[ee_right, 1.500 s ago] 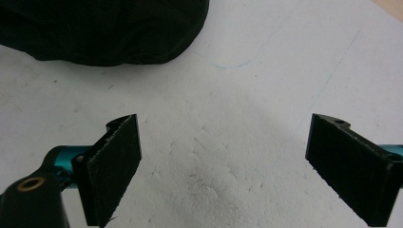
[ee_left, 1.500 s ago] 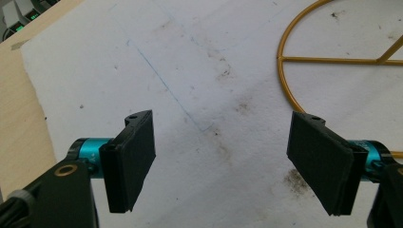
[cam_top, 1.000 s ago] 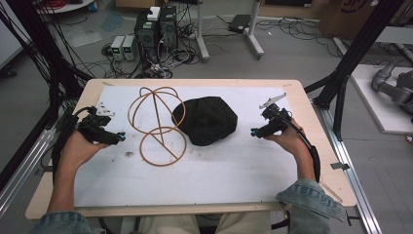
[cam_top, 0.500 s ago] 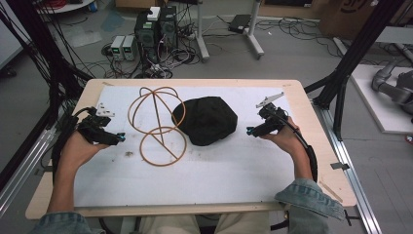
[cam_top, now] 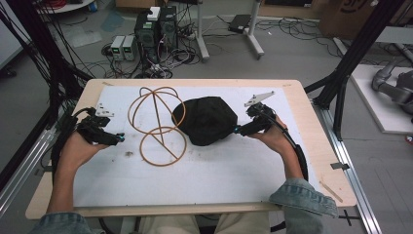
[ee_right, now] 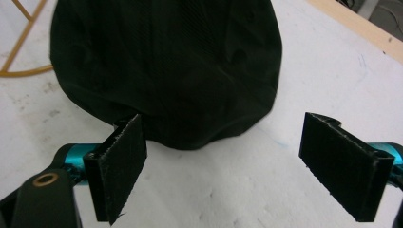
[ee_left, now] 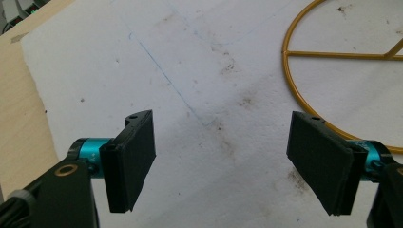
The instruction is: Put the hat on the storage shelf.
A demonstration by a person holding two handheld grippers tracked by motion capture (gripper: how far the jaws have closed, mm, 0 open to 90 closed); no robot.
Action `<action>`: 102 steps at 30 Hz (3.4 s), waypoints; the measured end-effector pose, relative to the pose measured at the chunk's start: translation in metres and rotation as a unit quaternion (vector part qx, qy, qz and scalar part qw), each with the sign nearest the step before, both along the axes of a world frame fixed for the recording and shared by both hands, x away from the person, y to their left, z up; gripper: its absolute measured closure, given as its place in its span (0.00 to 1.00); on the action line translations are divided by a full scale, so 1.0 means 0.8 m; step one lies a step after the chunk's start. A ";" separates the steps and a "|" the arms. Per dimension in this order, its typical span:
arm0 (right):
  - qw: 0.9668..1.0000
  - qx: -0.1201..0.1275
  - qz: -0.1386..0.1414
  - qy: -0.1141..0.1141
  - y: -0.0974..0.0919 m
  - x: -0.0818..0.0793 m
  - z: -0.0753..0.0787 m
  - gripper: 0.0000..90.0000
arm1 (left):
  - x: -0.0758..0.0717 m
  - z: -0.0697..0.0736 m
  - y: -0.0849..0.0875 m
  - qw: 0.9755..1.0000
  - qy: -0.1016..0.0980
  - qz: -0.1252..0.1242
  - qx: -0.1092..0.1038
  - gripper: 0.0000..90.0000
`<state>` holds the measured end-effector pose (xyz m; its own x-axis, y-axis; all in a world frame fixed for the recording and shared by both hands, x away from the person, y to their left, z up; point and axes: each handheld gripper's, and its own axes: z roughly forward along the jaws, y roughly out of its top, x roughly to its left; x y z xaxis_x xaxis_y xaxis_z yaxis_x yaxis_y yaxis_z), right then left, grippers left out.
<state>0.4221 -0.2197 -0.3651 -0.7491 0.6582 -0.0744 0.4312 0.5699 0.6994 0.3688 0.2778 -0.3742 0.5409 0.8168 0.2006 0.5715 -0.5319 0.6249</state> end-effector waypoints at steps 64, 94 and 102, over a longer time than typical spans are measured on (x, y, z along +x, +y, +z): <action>0.997 0.057 0.036 -0.037 0.056 0.001 -0.014 0.63 | 0.004 -0.002 -0.002 1.000 0.007 0.000 0.000 0.28; 0.996 0.030 0.021 -0.085 0.060 -0.008 -0.005 0.94 | 0.005 -0.002 0.001 1.000 0.007 0.006 -0.002 0.28; 0.993 0.051 0.006 -0.104 0.055 -0.012 0.003 0.95 | 0.007 -0.004 -0.002 1.000 0.010 0.004 0.001 0.28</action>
